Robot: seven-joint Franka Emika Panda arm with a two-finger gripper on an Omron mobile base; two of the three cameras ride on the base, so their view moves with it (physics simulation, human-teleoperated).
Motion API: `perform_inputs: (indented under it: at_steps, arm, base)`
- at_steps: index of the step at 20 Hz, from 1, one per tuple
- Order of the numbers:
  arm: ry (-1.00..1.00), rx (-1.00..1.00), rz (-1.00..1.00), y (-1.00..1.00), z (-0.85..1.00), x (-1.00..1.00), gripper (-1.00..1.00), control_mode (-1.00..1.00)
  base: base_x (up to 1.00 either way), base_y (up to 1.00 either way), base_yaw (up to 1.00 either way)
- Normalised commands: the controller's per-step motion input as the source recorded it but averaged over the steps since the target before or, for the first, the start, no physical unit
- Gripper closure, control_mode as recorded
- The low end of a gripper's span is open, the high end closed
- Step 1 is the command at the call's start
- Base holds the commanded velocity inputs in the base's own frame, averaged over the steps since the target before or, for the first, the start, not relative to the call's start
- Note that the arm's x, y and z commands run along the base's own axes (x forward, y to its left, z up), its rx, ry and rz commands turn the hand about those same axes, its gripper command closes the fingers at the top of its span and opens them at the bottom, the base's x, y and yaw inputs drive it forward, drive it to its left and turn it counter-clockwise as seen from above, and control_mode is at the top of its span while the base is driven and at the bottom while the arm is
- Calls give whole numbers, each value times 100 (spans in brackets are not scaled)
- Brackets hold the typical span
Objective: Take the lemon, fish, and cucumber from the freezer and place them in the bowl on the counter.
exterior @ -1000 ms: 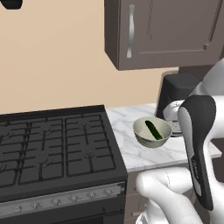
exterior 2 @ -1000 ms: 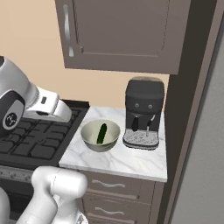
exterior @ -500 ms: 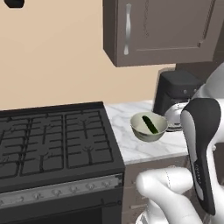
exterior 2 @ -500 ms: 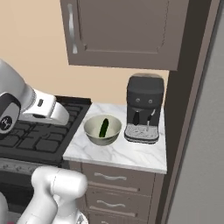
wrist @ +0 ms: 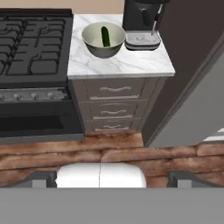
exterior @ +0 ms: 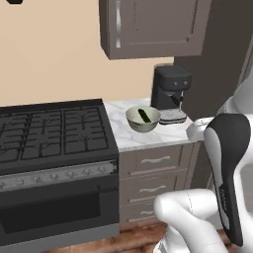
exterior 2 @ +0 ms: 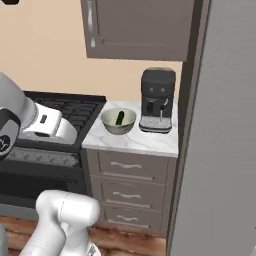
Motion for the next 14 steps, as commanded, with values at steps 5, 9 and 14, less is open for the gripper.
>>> perform_inputs:
  at_steps: [5, 9, 14]
  arm:
    - [0, 0, 0, 0, 0, 0, -100, 100]
    - [0, 0, 0, 0, 0, 0, -100, 100]
    - [0, 0, 0, 0, 0, 0, -100, 100]
  base:
    - [-10, -91, -6]
    - [6, -90, -9]
    - [15, -68, -9]
